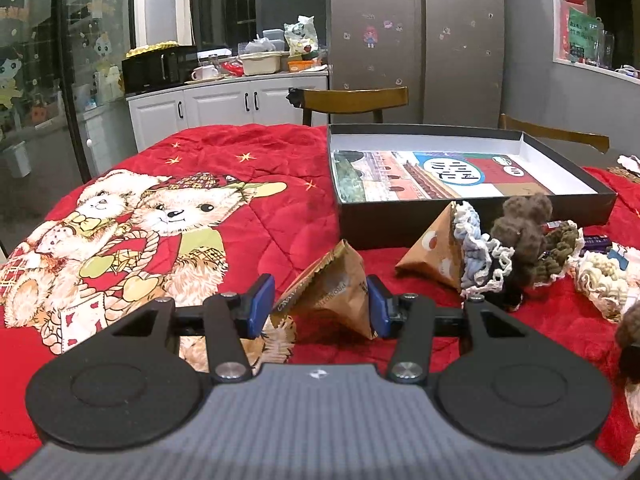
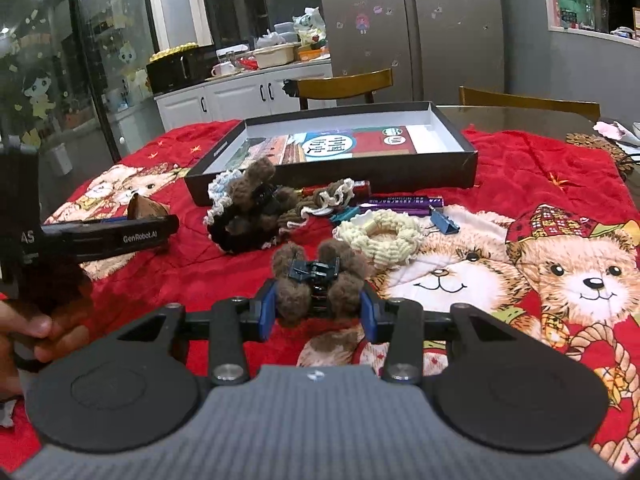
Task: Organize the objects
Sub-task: 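Close right gripper on pompom hair tie while left gripper grasps paper triangle, lift both, then carry both held items over the black box and open both grippers, then withdraw both grippers from the box back toward the scattered items, then grasp cream knitted scrunchie with right gripper while left gripper grasps black lace-edged scrunchie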
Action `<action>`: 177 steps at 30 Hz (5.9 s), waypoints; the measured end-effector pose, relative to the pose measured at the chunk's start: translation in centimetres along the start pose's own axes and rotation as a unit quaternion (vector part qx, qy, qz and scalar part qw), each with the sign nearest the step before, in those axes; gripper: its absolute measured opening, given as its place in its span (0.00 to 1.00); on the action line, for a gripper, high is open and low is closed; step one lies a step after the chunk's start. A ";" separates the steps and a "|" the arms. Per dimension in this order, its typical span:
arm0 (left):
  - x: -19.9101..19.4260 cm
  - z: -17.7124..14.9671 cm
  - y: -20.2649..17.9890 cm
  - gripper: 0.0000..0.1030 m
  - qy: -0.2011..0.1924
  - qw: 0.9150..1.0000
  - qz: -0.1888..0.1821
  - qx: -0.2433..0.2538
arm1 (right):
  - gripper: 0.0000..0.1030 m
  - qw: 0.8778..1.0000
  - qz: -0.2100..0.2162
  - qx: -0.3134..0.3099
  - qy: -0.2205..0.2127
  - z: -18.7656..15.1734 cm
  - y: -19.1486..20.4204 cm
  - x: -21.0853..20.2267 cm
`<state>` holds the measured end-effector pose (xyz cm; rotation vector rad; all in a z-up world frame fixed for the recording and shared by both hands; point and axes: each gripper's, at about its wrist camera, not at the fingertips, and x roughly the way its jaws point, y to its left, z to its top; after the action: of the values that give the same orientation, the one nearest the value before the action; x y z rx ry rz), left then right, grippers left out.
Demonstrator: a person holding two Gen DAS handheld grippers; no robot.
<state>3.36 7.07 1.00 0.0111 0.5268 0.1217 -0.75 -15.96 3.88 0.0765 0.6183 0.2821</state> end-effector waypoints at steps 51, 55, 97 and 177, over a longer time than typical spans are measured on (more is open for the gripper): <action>4.2 12.9 0.2 0.54 0.021 0.987 -0.143 -0.067 | 0.46 0.989 0.044 0.140 -0.009 17.2 -1.7 11.1; 6.7 12.2 0.2 0.54 0.052 0.984 -0.153 -0.077 | 0.46 0.984 0.060 0.167 0.023 17.2 -2.5 15.3; 10.2 8.8 -1.1 0.59 0.053 0.989 -0.136 -0.035 | 0.59 0.982 0.072 0.140 0.100 13.6 -2.7 19.1; 1.3 -0.5 -2.5 0.15 0.018 0.965 -0.248 0.079 | 0.81 0.987 -0.089 0.132 -0.033 2.9 -5.2 7.7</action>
<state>4.47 4.76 -0.17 0.0330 0.5600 -0.4119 8.14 -18.78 1.10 0.2823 0.5888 0.0240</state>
